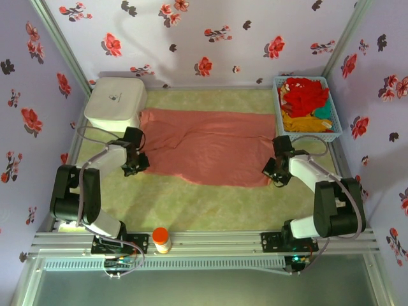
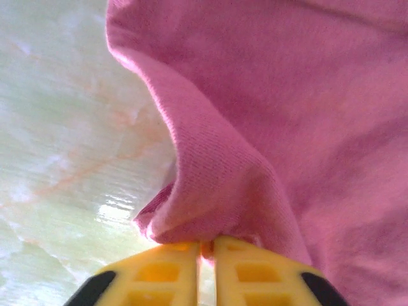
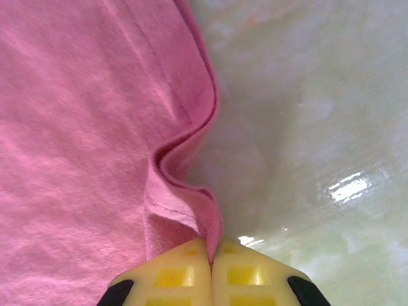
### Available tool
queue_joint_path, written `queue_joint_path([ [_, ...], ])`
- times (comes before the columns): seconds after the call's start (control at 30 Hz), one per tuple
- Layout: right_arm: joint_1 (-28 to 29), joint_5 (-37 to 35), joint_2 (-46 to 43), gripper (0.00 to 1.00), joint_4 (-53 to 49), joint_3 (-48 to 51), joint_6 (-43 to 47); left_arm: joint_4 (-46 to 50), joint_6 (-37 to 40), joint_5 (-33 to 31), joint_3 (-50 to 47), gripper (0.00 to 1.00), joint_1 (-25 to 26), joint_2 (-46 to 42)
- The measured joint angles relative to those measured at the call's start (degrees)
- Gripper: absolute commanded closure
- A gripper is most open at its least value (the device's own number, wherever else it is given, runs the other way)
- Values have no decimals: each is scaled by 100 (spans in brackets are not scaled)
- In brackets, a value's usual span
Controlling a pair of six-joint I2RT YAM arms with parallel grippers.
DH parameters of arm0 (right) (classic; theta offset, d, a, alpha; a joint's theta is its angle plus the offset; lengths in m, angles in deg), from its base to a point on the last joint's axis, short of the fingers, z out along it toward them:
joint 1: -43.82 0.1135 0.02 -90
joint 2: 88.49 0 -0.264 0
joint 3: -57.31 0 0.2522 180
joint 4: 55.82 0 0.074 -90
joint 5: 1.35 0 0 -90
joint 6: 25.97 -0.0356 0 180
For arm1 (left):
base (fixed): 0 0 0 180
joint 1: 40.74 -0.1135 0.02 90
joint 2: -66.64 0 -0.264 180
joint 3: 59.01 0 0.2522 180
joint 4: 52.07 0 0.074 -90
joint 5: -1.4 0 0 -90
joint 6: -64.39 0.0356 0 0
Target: Fold and stack the t-shirts
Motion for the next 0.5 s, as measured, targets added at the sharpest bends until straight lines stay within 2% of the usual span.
queue_joint_path([
  [0.27, -166, 151, 37, 100, -48, -632, 90, 531, 35, 22, 540, 100, 0, -13],
  [0.5, -363, 337, 474, 100, 4, -1353, 153, 1027, 184, 131, 1985, 100, 0, 149],
])
